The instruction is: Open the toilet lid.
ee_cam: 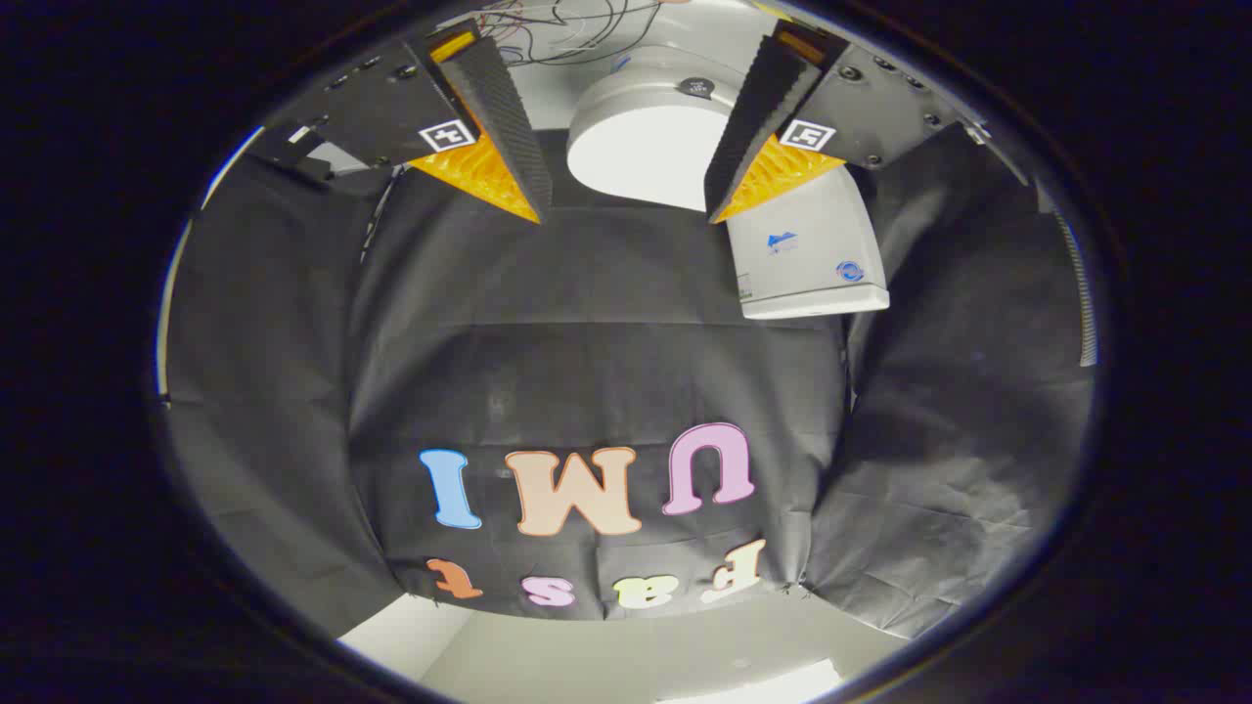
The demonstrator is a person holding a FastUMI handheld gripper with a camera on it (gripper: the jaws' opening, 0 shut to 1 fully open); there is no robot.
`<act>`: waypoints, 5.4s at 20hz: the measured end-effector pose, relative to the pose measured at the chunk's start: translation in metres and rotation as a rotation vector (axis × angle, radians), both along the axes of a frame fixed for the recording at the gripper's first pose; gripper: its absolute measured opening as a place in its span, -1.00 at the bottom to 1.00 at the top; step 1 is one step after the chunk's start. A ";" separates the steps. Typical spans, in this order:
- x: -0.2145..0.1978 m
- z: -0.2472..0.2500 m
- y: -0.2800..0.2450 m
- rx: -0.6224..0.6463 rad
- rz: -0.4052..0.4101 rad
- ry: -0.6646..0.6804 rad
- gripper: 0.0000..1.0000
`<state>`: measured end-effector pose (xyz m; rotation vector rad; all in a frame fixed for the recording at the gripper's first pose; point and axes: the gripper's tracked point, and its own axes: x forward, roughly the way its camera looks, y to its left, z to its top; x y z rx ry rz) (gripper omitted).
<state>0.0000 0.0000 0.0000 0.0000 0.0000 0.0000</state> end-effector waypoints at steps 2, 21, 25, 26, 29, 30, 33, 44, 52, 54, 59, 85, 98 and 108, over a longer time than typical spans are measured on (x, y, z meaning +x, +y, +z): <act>0.000 0.000 0.000 0.000 0.000 0.000 0.93; 0.038 -0.002 0.003 0.000 0.004 0.008 0.93; 0.066 -0.005 0.006 -0.002 0.014 0.019 0.92; 0.075 -0.003 0.007 0.019 0.021 0.005 0.92; 0.100 0.000 0.017 0.175 0.013 -0.085 0.92; 0.108 -0.005 0.017 0.230 -0.012 -0.094 0.92; 0.122 -0.034 0.030 0.403 -0.075 -0.105 0.91; 0.103 -0.129 0.071 0.785 -0.271 -0.107 0.89; 0.072 -0.204 0.082 0.976 -0.460 -0.058 0.89; 0.077 -0.217 0.088 1.037 -0.469 -0.046 0.89; 0.078 -0.266 0.092 1.182 -0.531 0.012 0.89; 0.104 -0.278 0.098 1.170 -0.535 0.172 -0.91; 0.150 -0.108 0.155 0.689 -0.367 -0.003 -0.91; 0.194 -0.037 0.258 0.263 -0.088 0.011 -0.78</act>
